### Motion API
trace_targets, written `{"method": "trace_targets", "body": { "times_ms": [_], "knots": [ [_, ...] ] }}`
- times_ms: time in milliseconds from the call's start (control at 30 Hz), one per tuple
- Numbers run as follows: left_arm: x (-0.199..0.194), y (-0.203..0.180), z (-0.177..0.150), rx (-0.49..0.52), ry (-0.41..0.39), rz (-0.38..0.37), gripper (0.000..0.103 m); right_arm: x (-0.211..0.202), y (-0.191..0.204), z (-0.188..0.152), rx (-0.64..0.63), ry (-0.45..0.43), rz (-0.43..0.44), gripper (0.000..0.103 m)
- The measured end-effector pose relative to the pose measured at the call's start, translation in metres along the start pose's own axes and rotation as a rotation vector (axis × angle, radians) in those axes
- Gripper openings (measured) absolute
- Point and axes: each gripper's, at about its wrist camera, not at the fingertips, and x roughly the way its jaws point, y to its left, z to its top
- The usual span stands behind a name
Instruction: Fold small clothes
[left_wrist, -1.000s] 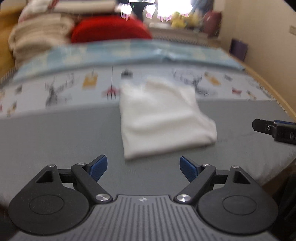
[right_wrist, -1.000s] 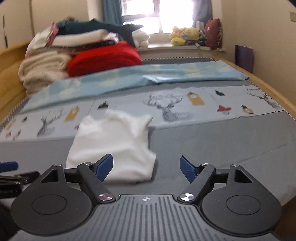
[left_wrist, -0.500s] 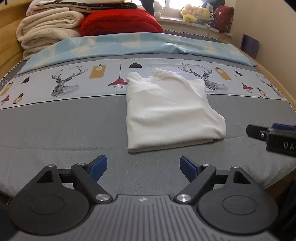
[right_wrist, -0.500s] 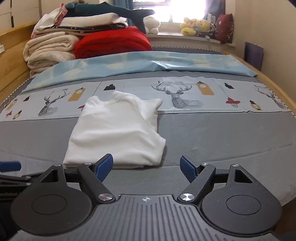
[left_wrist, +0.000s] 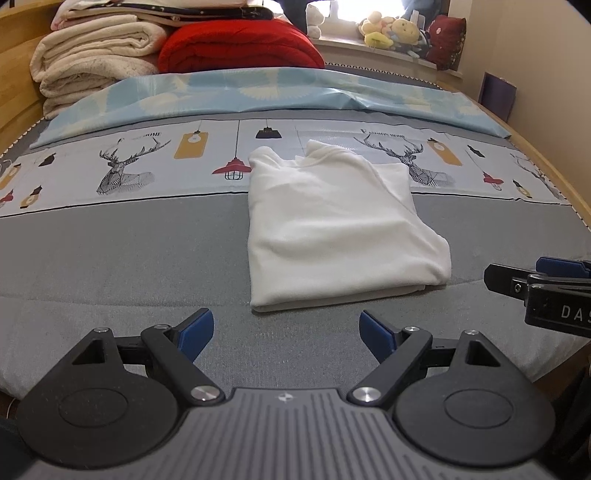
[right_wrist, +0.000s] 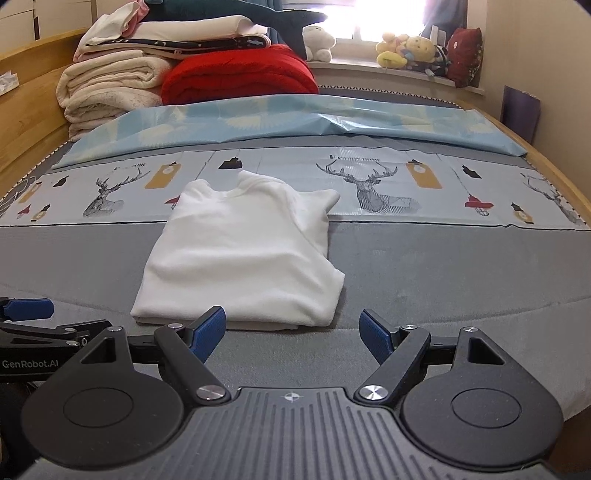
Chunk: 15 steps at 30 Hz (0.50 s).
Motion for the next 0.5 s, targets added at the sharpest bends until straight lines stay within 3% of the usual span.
{"method": "trace_targets", "body": {
  "times_ms": [500],
  "knots": [
    [-0.0005,0.0032,-0.0002,-0.008,-0.003,-0.009,0.090,0.0015,0.0036,-0.0017,-0.016,0.009,0.006,0.081]
  ]
}}
